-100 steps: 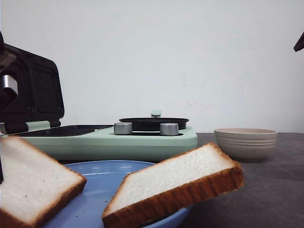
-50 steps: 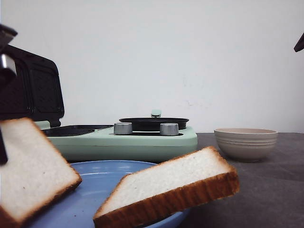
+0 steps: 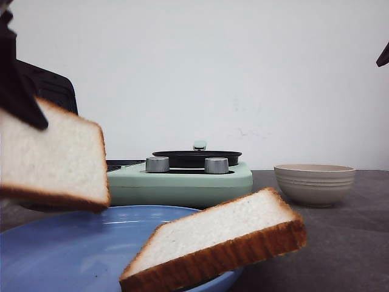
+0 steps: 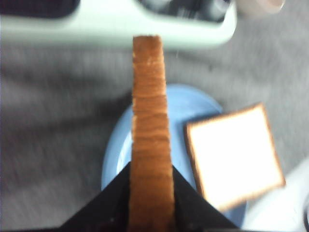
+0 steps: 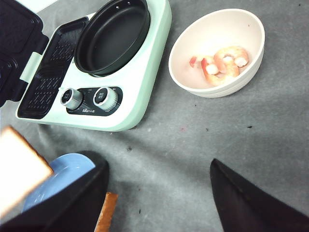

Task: Make breakfast with bread and shrimp
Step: 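Lift the bread slice with the left gripper toward the toaster plates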

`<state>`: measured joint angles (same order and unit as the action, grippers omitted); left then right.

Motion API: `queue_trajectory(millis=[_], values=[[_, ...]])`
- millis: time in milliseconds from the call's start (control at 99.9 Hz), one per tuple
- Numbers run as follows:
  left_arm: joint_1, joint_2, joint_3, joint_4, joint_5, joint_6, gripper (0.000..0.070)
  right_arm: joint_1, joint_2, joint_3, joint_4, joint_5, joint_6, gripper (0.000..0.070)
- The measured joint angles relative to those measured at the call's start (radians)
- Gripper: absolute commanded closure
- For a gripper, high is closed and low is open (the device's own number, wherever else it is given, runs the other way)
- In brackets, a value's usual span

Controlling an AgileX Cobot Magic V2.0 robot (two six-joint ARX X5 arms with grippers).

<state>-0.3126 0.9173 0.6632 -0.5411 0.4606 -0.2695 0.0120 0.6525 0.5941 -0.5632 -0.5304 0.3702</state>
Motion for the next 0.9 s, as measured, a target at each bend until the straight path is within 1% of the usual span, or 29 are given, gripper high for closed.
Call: queue_trajectory(millis=[220,370,490,690,760,901], values=[[0.0,-0.04,0.0,0.117,-0.093,0.004,0.0695,0.0,0.0,0.0,0.0,0.0,0.0,0.0288],[0.0,-0.04,0.0,0.208,-0.135,0.039,0.0696,0.0,0.0,0.0,0.0,0.0,0.0,0.0288],[0.0,-0.04,0.002,0.272,-0.187,0.078,0.0696,0.0,0.0,0.0,0.0,0.0,0.0,0.0288],[0.0,-0.005,0.083,0.301,-0.307,0.19,0.0696,0.0,0.0,0.0,0.0,0.0,0.0,0.0288],[0.0,0.021,0.125,0.307,-0.332,0.241,0.0696,0.0,0.0,0.0,0.0,0.0,0.0,0.0288],[0.0,0.112,0.208,0.327,-0.358,0.339,0.0696,0.0,0.0,0.0,0.0,0.0,-0.001,0.0288]])
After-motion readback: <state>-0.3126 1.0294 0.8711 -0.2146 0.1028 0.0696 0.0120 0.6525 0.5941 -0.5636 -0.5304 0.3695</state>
